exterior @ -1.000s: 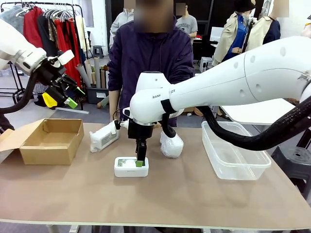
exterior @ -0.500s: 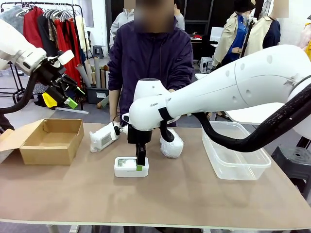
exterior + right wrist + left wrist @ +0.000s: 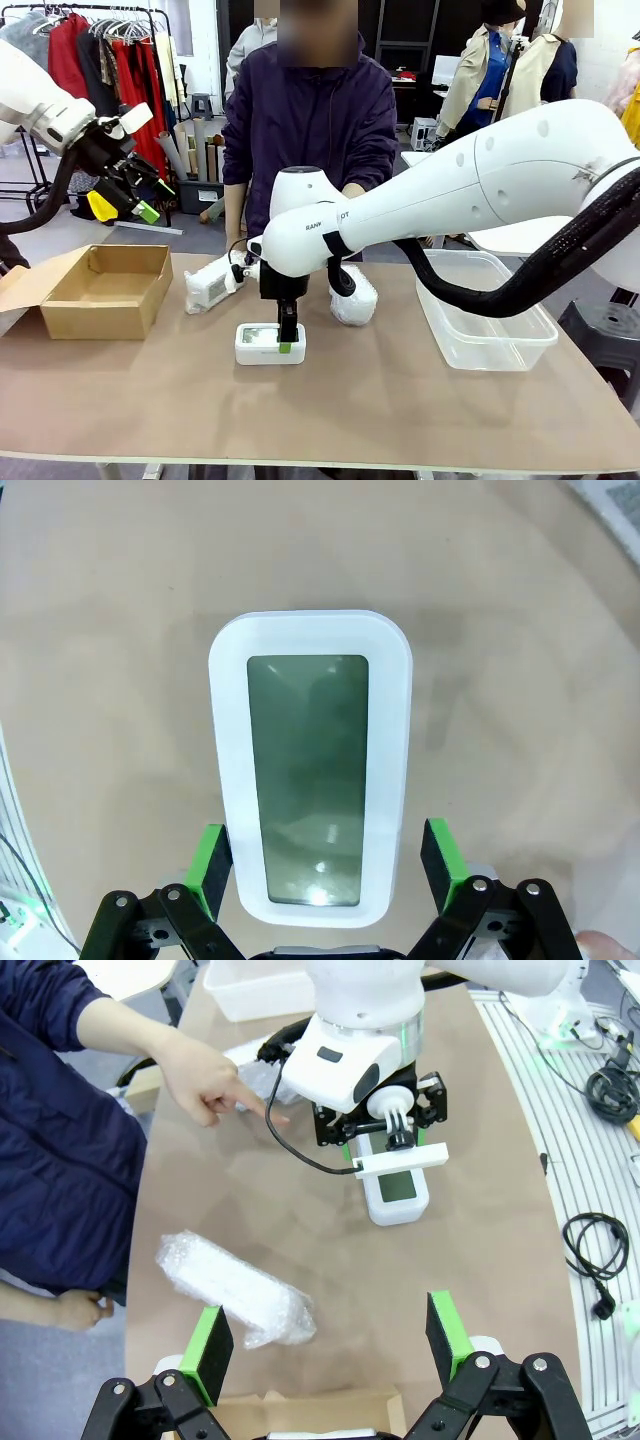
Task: Separate and place wrapped and unwrapped clocks.
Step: Pick up the Digital clock indicated by the person.
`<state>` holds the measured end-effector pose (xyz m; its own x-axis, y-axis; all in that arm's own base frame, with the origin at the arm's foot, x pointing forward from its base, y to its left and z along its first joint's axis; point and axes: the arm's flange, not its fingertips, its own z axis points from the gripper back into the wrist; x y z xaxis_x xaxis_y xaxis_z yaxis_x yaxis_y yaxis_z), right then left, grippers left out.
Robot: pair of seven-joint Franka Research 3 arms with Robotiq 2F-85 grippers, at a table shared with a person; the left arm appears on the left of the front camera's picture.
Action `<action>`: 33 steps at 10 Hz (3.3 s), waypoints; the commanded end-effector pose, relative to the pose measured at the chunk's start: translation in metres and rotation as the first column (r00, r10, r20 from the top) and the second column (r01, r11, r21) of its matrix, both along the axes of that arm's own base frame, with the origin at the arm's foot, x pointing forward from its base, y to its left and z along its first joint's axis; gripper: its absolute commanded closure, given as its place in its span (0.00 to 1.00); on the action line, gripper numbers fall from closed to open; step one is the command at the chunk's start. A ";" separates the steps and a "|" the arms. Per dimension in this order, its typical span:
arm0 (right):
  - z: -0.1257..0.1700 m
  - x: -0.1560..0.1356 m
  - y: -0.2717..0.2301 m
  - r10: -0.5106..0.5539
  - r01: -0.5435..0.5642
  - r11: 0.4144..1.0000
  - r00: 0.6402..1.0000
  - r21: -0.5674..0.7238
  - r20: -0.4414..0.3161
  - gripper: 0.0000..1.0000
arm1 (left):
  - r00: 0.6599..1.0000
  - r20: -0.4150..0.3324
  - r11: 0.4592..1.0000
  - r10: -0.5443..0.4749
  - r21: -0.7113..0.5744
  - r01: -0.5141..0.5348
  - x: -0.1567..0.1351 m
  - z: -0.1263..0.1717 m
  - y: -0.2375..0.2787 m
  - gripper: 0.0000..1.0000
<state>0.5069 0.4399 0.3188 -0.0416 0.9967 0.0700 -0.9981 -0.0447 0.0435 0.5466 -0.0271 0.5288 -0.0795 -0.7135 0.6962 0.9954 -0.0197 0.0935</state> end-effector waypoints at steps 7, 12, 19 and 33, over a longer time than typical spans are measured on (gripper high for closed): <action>-0.007 -0.002 0.009 0.015 -0.014 1.000 1.000 0.020 -0.018 0.60 | 1.000 0.005 1.000 0.004 0.003 -0.004 0.000 0.001 0.000 0.00; 0.059 -0.021 -0.001 0.046 -0.047 0.997 0.999 0.064 0.015 1.00 | 1.000 0.005 1.000 0.004 0.003 -0.004 0.000 0.001 0.000 0.00; 0.214 -0.052 -0.028 0.051 -0.055 0.996 0.997 0.067 0.056 1.00 | 1.000 0.005 1.000 0.004 0.003 -0.004 0.000 0.001 0.000 0.00; 0.247 -0.061 -0.034 0.009 -0.018 0.997 0.990 0.069 0.139 1.00 | 1.000 0.005 1.000 0.004 0.003 -0.004 0.000 0.001 0.000 0.00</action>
